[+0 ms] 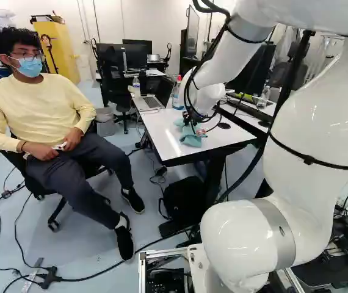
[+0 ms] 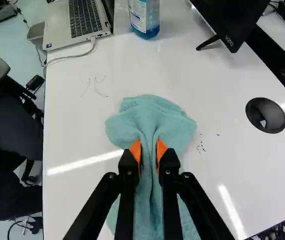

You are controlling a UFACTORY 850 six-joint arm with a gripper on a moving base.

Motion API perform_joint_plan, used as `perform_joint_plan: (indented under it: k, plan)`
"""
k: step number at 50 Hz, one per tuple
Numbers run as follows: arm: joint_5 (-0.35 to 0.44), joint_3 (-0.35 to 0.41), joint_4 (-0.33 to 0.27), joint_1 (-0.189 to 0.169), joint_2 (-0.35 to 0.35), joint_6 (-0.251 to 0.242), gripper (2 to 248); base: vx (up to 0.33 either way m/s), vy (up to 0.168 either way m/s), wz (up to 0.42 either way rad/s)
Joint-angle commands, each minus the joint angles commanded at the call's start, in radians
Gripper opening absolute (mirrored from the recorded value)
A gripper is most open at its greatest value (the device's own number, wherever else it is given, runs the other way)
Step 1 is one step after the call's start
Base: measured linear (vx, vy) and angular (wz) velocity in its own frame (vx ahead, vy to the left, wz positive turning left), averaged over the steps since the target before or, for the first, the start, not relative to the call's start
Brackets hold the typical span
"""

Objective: Clean the table with the green towel

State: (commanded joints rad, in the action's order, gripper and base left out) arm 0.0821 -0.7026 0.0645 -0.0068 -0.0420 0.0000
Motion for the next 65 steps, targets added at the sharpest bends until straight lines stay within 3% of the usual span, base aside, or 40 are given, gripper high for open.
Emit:
perform_joint_plan:
  k: [65]
  plan:
    - [-0.178,0.0,0.0,0.0,0.0,0.0,56,0.0,0.0,0.0]
